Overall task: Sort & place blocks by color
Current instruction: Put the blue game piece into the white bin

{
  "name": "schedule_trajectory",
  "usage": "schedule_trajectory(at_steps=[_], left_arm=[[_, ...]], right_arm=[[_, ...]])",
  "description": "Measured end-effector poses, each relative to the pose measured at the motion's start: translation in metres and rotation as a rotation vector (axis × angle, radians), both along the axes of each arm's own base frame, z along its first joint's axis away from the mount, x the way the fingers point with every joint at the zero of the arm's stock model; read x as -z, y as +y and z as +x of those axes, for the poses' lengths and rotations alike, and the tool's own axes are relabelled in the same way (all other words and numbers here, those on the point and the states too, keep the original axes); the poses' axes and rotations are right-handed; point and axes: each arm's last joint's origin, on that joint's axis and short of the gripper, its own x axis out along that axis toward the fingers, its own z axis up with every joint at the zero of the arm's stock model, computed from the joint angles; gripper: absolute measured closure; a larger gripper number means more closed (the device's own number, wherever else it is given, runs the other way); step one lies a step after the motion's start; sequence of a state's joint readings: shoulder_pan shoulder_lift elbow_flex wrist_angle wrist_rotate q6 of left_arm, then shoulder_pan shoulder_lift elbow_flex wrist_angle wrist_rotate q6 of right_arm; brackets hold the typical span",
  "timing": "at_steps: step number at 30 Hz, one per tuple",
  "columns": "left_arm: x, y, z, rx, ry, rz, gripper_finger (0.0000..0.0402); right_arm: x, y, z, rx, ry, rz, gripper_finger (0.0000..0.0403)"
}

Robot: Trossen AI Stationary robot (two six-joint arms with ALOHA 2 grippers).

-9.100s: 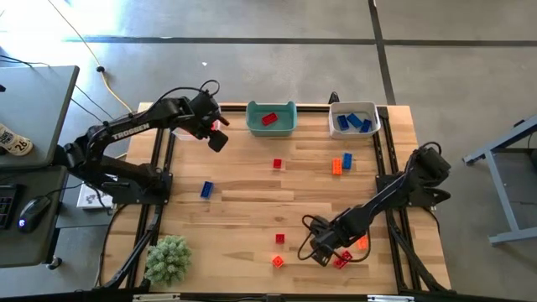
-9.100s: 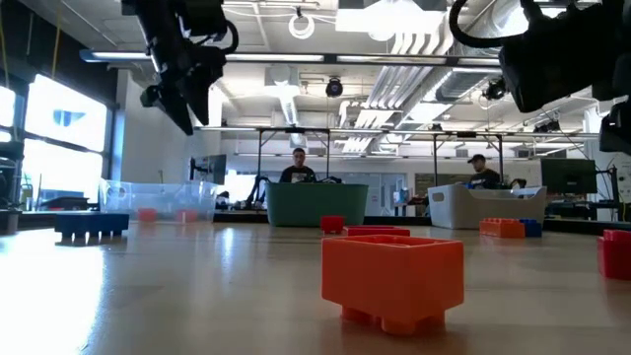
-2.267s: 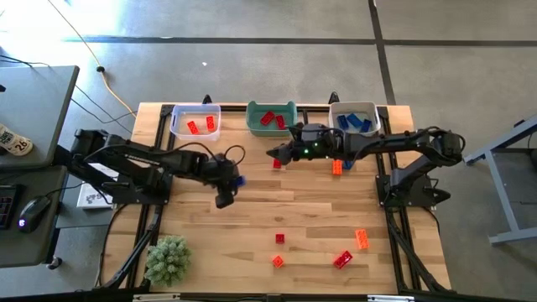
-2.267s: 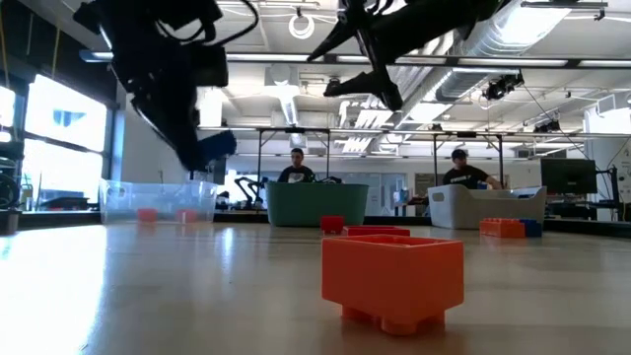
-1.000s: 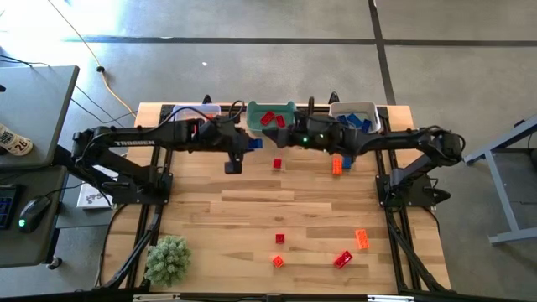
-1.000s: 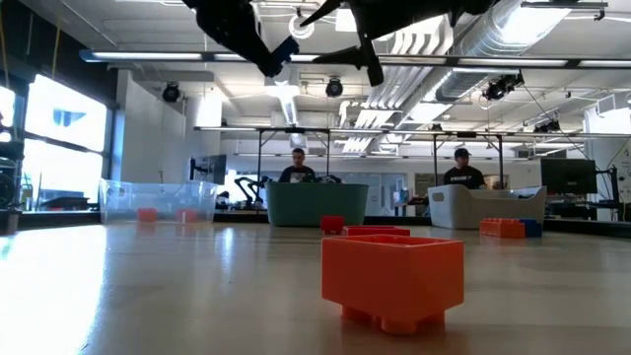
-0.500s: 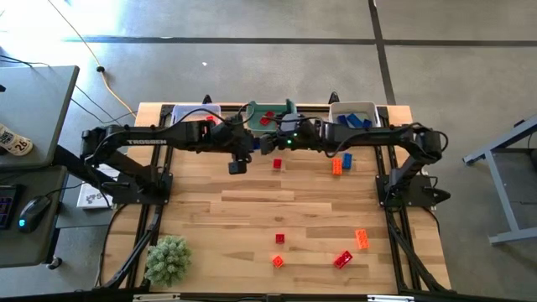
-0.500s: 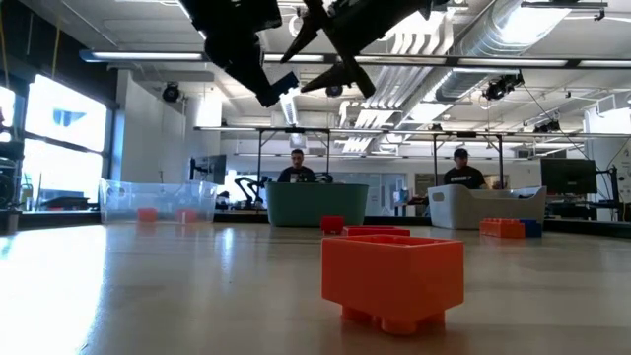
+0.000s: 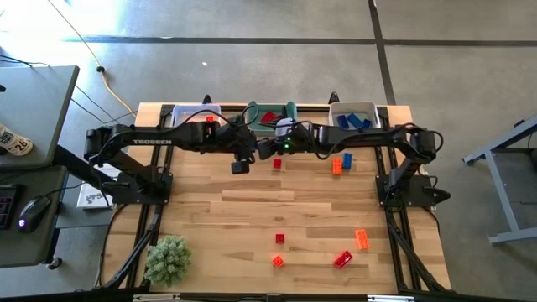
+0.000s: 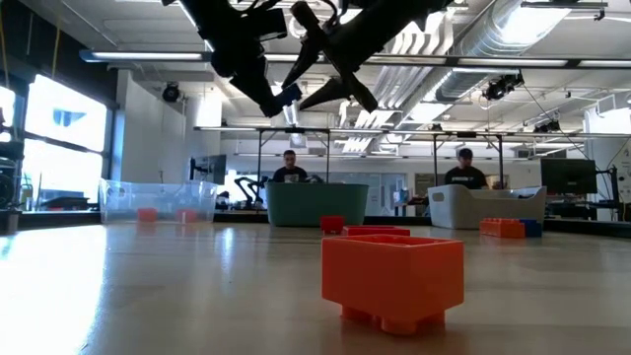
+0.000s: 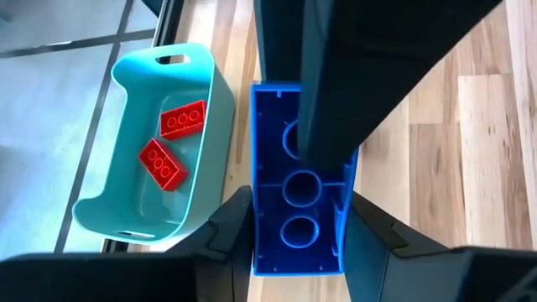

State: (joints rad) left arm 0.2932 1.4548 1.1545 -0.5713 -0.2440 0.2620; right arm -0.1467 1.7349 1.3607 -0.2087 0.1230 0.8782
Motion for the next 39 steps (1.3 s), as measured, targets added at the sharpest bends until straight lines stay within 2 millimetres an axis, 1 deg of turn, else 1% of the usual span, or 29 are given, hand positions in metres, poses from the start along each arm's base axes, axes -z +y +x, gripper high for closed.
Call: schedule_trajectory(at_steps=[4, 7, 8, 16, 22, 27, 29, 32, 35, 39], left_arm=[[0.001, 0.000, 0.000, 0.001, 0.003, 0.000, 0.0290], [0.001, 0.000, 0.000, -0.007, 0.007, 0.007, 0.0278], [0.001, 0.000, 0.000, -0.007, 0.006, 0.008, 0.0273], [0.001, 0.000, 0.000, 0.002, 0.003, 0.000, 0.0235], [0.000, 0.000, 0.000, -0.007, -0.004, -0.005, 0.0207], [0.000, 0.002, -0.001, -0.027, -0.012, -0.009, 0.0181], [0.000, 0.005, -0.002, -0.037, -0.012, -0.009, 0.0177], [0.000, 0.010, -0.004, -0.066, -0.017, -0.015, 0.0177], [0.000, 0.017, -0.006, -0.128, -0.041, -0.044, 0.0178], [0.000, 0.025, -0.010, -0.196, -0.063, -0.069, 0.0178]], right_arm=[[0.001, 0.000, 0.001, 0.004, -0.001, 0.006, 0.0287], [0.002, 0.000, 0.001, 0.011, -0.005, 0.015, 0.0330], [0.001, 0.000, 0.001, 0.010, -0.006, 0.014, 0.0337], [0.003, -0.001, 0.000, 0.009, 0.029, -0.030, 0.0337], [0.013, -0.007, -0.007, 0.035, 0.142, -0.026, 0.0337], [0.021, -0.019, -0.018, 0.039, 0.275, -0.041, 0.0337], [0.023, -0.027, -0.024, 0.051, 0.330, -0.060, 0.0337], [0.019, -0.040, -0.036, 0.072, 0.389, -0.101, 0.0337], [0.011, -0.055, -0.051, 0.097, 0.445, -0.142, 0.0337], [-0.004, -0.073, -0.076, 0.161, 0.530, -0.211, 0.0337]])
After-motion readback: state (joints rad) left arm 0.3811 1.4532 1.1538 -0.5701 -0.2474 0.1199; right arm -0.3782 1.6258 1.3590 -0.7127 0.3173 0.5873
